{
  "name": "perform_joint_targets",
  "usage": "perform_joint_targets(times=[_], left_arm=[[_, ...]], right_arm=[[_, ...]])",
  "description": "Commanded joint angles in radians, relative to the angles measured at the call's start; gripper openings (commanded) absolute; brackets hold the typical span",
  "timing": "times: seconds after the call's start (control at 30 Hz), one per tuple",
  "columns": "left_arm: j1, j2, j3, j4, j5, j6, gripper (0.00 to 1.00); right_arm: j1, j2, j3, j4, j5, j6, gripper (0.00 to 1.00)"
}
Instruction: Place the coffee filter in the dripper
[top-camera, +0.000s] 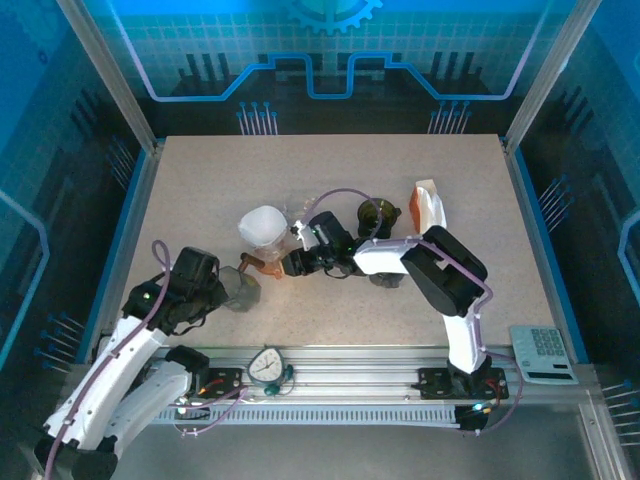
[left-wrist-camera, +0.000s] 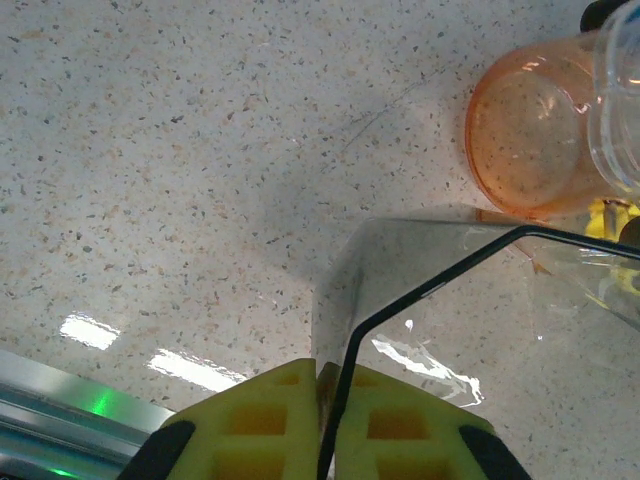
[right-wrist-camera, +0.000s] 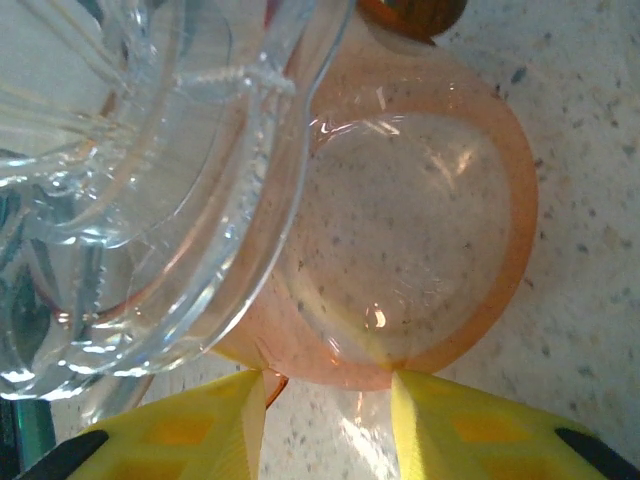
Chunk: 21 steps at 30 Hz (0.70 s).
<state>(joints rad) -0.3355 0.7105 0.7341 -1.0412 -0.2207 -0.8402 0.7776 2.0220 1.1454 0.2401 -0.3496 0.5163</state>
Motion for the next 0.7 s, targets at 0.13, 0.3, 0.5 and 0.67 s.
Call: perform_joint_targets(times=[0.13,0.3,0.5,0.67], left_arm=[[0.009,-0.005,0.001,0.007,0.010,-0.013,0.00],[0.009,0.008,-0.008,0.038,0.021,0.005,0.00],[-0.013,0.048,-0.021,0.102,0.052,0.032,0.00],[-0.145,0.099,-0.003,0.140,-0.025,0.011,0.00]], right_arm=[[-0.008,0.096,0.138,-0.015,-0.015,0.030,0.37],[-0.003,0.100,0.143,-0.005,-0.016,0.052,0.39],[0.007,-0.017,-0.003,0.024,0.020,0.075,0.45],[0.015,-0.167,-0.181,0.071,0.076,0.095,0.48]])
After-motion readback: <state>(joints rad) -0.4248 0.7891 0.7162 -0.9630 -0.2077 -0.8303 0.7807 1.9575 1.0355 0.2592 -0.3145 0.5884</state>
